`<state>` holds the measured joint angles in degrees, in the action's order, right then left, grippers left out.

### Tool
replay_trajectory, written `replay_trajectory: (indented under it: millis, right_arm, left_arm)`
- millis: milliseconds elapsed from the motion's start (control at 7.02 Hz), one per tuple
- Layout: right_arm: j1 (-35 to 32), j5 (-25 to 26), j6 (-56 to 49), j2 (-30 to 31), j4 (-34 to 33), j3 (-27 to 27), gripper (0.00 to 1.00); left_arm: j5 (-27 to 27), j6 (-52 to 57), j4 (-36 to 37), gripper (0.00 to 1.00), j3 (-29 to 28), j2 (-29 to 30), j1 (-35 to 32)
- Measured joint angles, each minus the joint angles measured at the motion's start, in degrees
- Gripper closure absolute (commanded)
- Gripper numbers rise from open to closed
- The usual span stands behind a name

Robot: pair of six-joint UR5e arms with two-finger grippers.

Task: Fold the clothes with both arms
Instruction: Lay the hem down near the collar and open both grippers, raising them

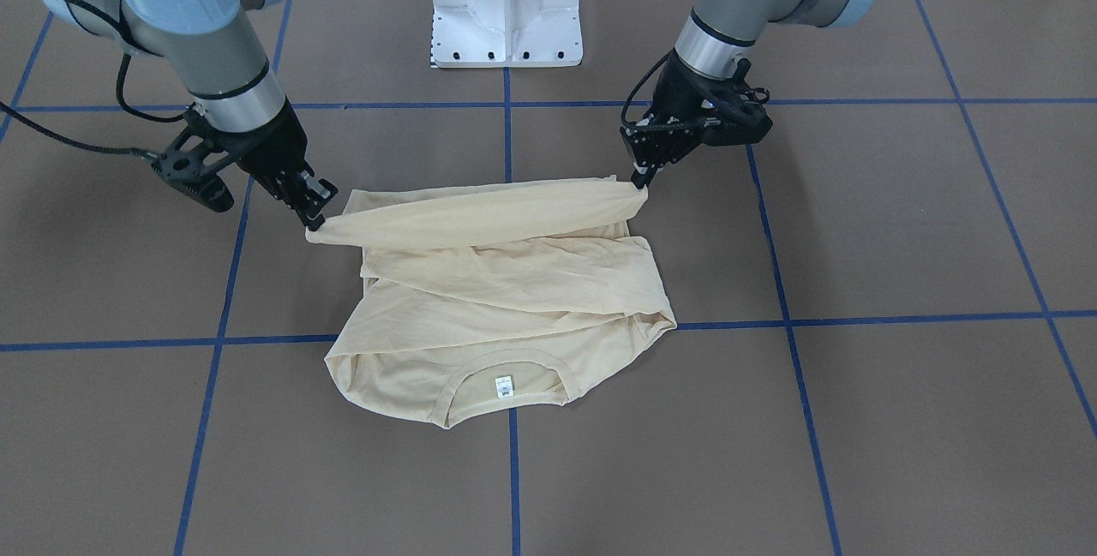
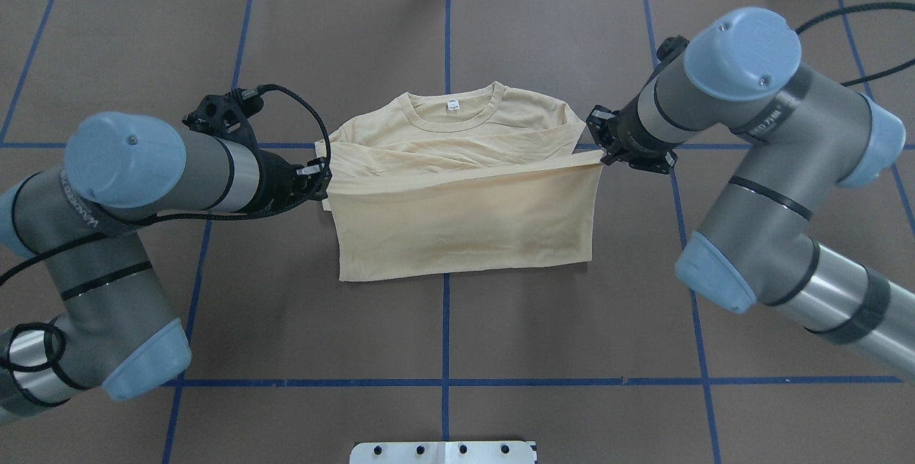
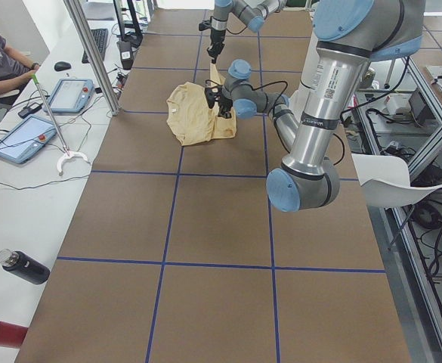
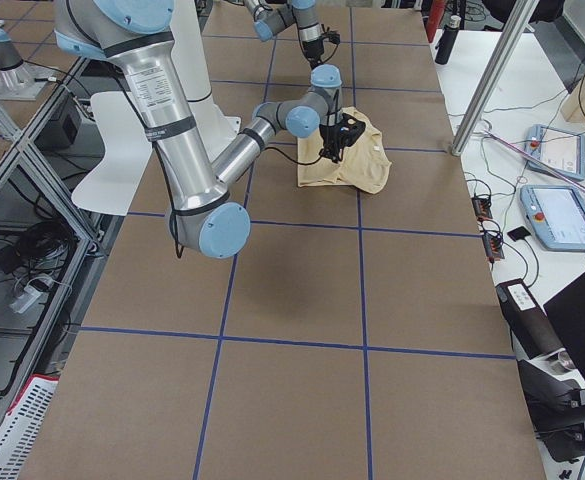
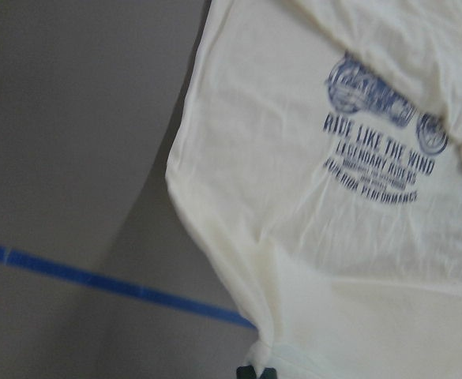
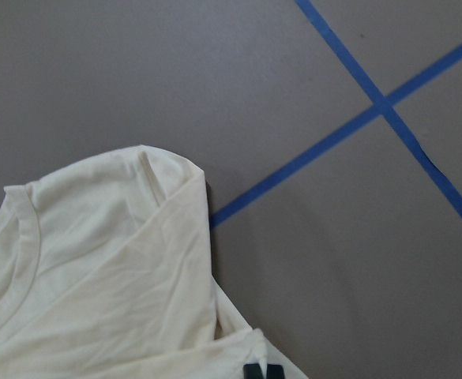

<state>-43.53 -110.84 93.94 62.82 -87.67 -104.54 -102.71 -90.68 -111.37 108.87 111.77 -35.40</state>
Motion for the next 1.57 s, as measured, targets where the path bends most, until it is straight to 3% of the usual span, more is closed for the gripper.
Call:
replay_trajectory:
  millis: [427, 712, 997, 1282, 1424, 1567]
  right_arm:
    - [-2.64, 0.66, -5.94, -10.03, 0.64, 15.39, 1.00]
    - [-2.72, 1.55, -7.82, -15.48, 5.18, 26.84, 1.00]
    - [-2.62, 1.80, -8.20, -16.65, 9.84, 32.75, 1.00]
    - [-2.49, 2.41, -8.34, -17.17, 10.81, 34.62, 1.00]
    - [-2.47, 2.61, -8.37, -17.78, 10.90, 35.55, 0.86]
    - [-2.45, 2.71, -8.36, -18.42, 10.93, 36.36, 0.59]
  left_arm:
    - [-0.27, 1.75, -7.91, 1.00, -10.95, 3.53, -3.77]
    - [-0.07, 2.07, -14.58, 1.00, -20.13, 6.84, -4.55]
    - [0.28, 2.29, -19.98, 1.00, -26.15, 8.88, -5.55]
    - [0.95, 2.34, -21.27, 1.00, -29.48, 10.70, -6.22]
    - [1.28, 2.34, -21.72, 0.96, -30.81, 11.39, -6.27]
    - [1.43, 2.34, -22.71, 0.86, -32.14, 11.81, -6.29]
